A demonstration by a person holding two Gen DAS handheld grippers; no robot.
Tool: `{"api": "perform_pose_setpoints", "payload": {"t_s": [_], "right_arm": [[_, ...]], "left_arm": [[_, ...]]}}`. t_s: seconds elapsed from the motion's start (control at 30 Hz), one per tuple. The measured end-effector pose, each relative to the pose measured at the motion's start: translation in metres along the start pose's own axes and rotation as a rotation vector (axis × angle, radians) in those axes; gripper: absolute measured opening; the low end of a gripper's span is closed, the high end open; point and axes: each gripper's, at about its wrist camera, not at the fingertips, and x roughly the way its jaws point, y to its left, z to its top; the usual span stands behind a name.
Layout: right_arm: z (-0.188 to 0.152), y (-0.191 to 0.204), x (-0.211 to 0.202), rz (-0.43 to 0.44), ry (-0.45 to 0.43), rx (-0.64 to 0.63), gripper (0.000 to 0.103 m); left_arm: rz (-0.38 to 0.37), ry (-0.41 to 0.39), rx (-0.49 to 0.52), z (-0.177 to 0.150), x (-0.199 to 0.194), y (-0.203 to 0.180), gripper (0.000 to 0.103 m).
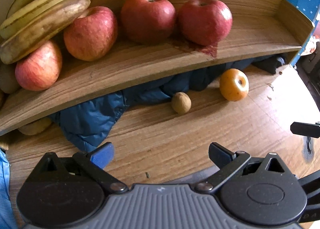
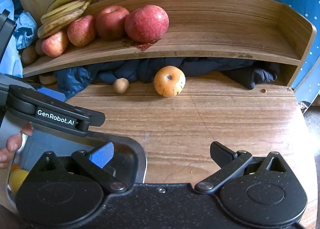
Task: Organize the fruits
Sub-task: 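Move left tool to the small brown fruit while right tool moves to the yellow-orange apple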
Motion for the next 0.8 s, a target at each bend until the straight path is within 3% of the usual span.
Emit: {"api": "perform_pose_setpoints", "payload": {"t_s": [0.53, 0.8], "right_arm": [[0.040, -0.026, 0.032, -0.031, -0.050, 0.007, 0.102], [0.054, -0.026, 0.049, -0.026, -0.074, -0.046, 0.095]], "left_arm": [[0.003, -0.009, -0.100, 0.022, 0.019, 0.004, 0.102], [-0.008, -0.015, -0.154, 0.032, 0.024, 0.015, 0.102]]}}
